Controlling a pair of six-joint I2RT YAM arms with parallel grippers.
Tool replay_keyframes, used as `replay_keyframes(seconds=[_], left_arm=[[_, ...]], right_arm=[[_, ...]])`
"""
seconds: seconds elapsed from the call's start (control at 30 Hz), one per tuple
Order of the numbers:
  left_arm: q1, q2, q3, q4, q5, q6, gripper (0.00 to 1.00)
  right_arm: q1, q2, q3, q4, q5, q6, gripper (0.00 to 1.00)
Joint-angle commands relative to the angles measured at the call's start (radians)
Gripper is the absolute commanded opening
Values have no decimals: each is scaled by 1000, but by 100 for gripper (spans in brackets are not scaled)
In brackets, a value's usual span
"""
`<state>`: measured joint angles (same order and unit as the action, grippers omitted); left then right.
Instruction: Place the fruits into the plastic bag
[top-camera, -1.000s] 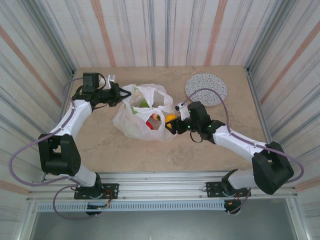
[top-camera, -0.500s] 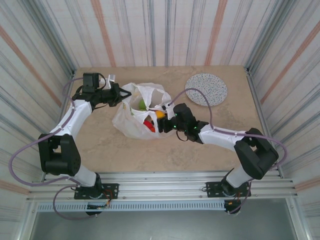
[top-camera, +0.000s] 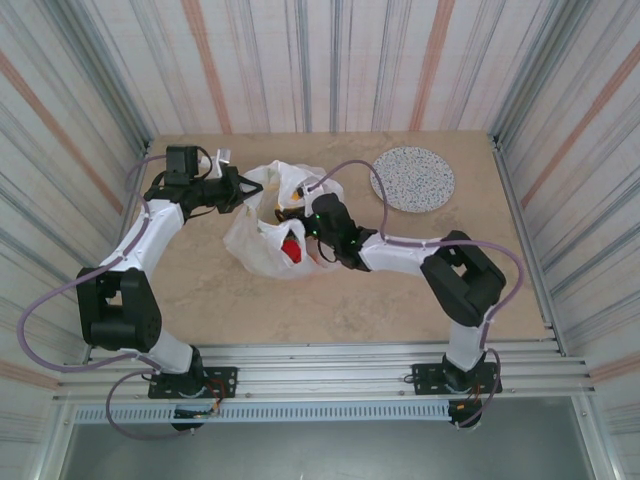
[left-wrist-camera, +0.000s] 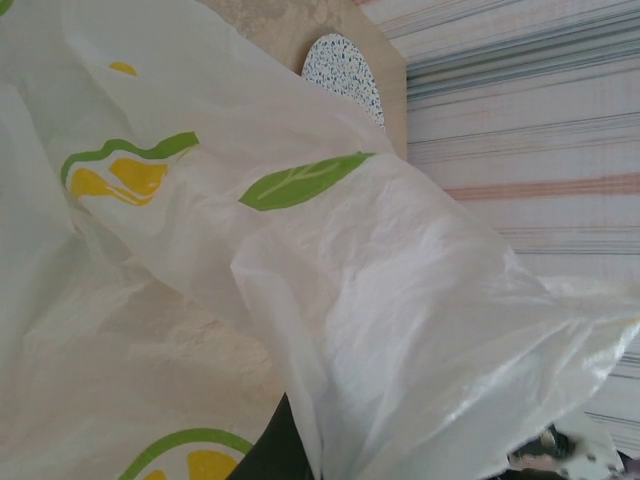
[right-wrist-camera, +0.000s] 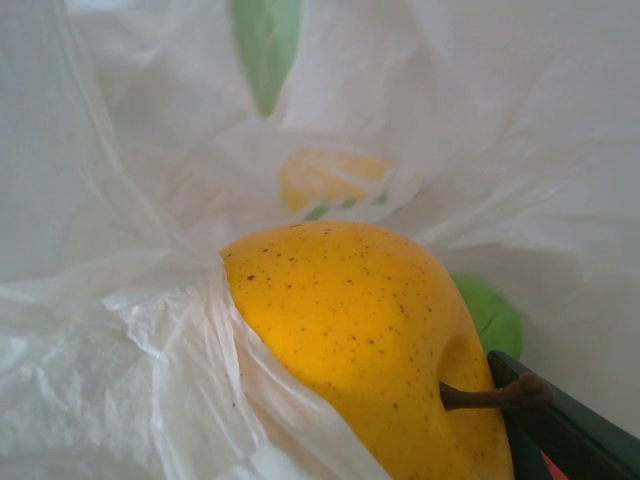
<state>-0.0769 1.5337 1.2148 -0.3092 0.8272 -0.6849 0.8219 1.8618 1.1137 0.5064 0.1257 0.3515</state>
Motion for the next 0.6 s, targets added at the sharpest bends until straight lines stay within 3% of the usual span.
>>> replay_keyframes(seconds=[0.0, 0.27, 0.57], left_arm=[[-8, -7, -1, -8, 12, 7, 0], [-8, -9, -1, -7, 17, 5, 0], [-8, -6, 0, -8, 18, 5, 0]], right_arm=[[4, 79, 75, 76, 177, 63, 81], [-23, 243, 201, 78, 334, 117, 85], [-72, 266, 244, -37, 205, 115, 95]])
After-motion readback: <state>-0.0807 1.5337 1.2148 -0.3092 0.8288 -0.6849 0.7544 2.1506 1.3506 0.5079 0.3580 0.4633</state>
